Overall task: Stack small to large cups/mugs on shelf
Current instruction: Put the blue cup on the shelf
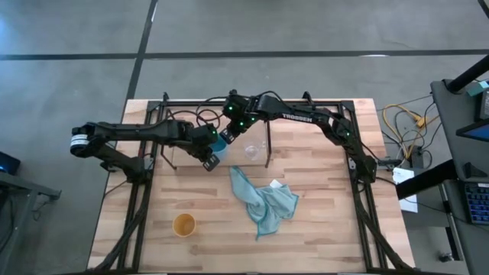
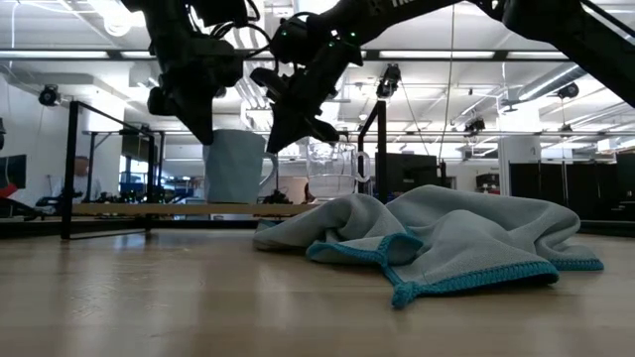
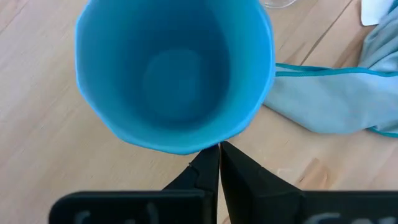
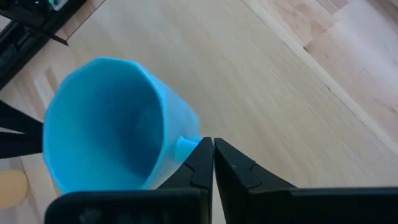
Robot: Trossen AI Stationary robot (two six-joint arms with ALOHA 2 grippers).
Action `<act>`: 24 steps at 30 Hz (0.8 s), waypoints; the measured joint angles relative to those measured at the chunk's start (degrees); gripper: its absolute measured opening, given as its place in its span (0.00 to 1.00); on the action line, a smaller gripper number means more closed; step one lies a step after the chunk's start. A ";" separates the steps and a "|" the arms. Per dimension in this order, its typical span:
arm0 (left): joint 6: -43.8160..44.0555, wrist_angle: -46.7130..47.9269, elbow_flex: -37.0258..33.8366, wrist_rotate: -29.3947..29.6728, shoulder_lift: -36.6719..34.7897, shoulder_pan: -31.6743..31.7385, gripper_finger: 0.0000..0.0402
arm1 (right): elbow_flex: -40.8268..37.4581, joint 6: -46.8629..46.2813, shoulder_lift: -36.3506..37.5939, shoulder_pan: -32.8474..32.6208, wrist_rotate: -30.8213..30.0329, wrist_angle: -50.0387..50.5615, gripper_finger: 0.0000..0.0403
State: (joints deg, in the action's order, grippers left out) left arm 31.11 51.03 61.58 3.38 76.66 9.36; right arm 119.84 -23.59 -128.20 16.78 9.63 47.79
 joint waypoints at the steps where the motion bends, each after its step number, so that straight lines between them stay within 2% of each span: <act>1: 0.00 -0.02 0.00 0.09 -0.01 0.00 0.00 | 0.23 0.00 -0.01 -0.12 0.00 0.13 0.02; 24: -0.07 -0.07 0.00 3.14 -0.09 3.35 0.00 | 0.52 -0.25 2.01 -2.34 -0.44 5.62 0.02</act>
State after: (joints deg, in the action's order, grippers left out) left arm 31.05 50.96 61.58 6.53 76.58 12.71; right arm 120.36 -23.84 -126.20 14.44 9.19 53.41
